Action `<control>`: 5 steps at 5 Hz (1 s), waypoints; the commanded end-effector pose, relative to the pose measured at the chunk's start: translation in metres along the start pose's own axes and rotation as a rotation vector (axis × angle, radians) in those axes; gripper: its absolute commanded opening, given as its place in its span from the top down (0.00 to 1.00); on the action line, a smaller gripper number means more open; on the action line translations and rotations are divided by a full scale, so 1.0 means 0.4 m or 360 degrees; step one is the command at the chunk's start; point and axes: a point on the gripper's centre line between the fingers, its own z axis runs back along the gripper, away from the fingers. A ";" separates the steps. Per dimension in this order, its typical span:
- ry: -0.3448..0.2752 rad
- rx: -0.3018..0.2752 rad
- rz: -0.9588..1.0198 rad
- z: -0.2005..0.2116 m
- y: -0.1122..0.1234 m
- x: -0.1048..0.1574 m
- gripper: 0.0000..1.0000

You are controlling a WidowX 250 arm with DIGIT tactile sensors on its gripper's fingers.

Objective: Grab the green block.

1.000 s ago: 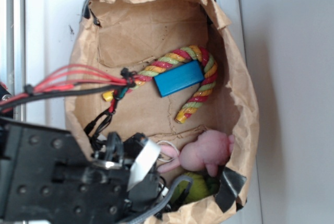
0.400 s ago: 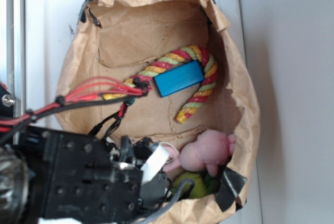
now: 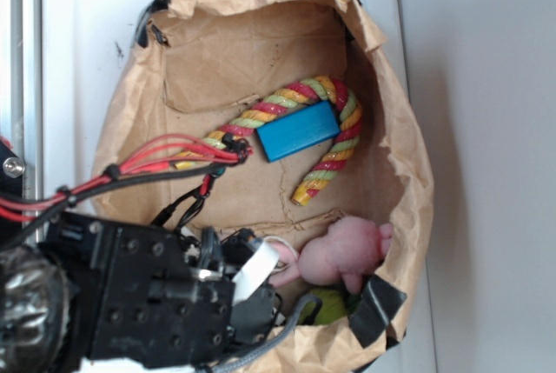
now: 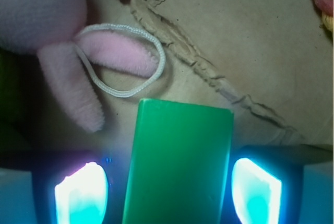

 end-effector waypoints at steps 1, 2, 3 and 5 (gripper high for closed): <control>-0.0059 -0.0011 -0.0007 -0.001 0.002 0.011 0.00; -0.0069 -0.0021 -0.0007 0.003 0.000 0.013 1.00; -0.0078 -0.0059 -0.0002 0.015 -0.004 0.018 1.00; -0.0086 -0.0155 0.0048 0.075 0.040 0.124 1.00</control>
